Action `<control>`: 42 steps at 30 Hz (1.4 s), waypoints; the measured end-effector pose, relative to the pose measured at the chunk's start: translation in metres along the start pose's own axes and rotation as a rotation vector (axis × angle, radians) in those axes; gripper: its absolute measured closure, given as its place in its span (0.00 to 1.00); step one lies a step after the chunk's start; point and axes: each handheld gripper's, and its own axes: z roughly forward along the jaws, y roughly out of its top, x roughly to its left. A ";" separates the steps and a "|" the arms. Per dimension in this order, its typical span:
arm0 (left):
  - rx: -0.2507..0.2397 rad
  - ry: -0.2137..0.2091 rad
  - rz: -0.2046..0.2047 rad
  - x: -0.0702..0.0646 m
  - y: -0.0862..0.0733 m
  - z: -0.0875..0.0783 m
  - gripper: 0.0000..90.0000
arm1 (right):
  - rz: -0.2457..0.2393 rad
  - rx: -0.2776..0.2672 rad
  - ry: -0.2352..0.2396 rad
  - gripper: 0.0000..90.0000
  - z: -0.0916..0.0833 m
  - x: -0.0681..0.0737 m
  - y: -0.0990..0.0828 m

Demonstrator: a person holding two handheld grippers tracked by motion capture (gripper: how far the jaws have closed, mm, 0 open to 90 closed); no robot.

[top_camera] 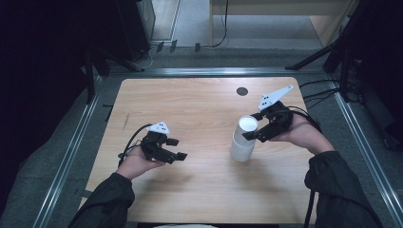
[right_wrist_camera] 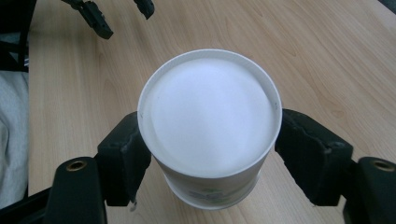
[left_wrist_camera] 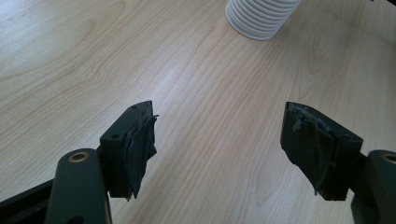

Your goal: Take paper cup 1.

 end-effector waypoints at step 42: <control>0.016 0.003 0.010 -0.001 -0.001 0.001 0.29 | -0.007 -0.043 0.012 0.37 -0.055 0.014 0.043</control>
